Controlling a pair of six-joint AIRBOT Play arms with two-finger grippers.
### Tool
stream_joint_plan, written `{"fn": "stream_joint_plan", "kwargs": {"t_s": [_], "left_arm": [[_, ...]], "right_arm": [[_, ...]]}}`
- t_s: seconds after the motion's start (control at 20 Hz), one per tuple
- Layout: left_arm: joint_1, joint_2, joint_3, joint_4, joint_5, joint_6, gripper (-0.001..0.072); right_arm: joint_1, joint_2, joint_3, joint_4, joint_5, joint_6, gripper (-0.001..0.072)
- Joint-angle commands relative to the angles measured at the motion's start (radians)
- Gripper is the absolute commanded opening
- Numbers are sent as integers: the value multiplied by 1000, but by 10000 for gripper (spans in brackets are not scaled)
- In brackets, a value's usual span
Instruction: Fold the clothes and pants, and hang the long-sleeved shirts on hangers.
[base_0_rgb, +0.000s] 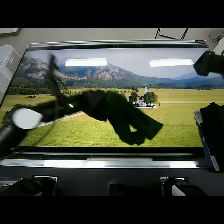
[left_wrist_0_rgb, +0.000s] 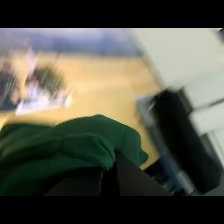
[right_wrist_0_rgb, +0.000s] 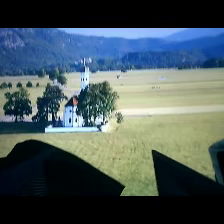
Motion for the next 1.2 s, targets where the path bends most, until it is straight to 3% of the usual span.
{"fn": "stream_joint_plan", "kwargs": {"t_s": [0.0, 0.05, 0.1, 0.15, 0.2, 0.35, 0.5, 0.7, 0.85, 0.95, 1.05, 1.15], "left_arm": [[-28, -137, -238, 11, -16, -131, 24], [-26, -179, -254, -8, -35, -132, 48], [-14, -209, -245, -19, -78, -128, 288], [9, -217, -224, -21, -132, -107, 588], [50, -210, -190, -20, -210, -50, 696], [245, -165, -55, -15, -502, 123, 706], [465, -145, 21, 43, -655, 138, 706], [621, -197, -58, 77, -658, 138, 706], [614, -274, -144, 59, -591, 142, 705], [591, -328, -167, -11, -563, 187, 705], [560, -382, -167, -91, -557, 241, 705], [522, -420, -167, -133, -547, 276, 704]], "right_arm": [[0, -56, -99, 4, 137, 18, 668], [0, -79, -156, 21, 123, 18, 670], [0, -101, -210, 33, 109, 18, 673], [0, -125, -266, 47, 98, 17, 700], [0, -149, -312, 47, 97, 16, 705], [0, -186, -427, 62, 91, 13, 706], [0, -186, -538, 88, 66, -21, 709], [0, -187, -602, 79, 0, -17, 709], [-19, -187, -597, 76, -86, 51, 708], [-117, -194, -584, 188, -117, 78, 708], [-251, -217, -579, 321, -74, 47, 708], [-338, -243, -584, 330, 21, 7, 709]]}}
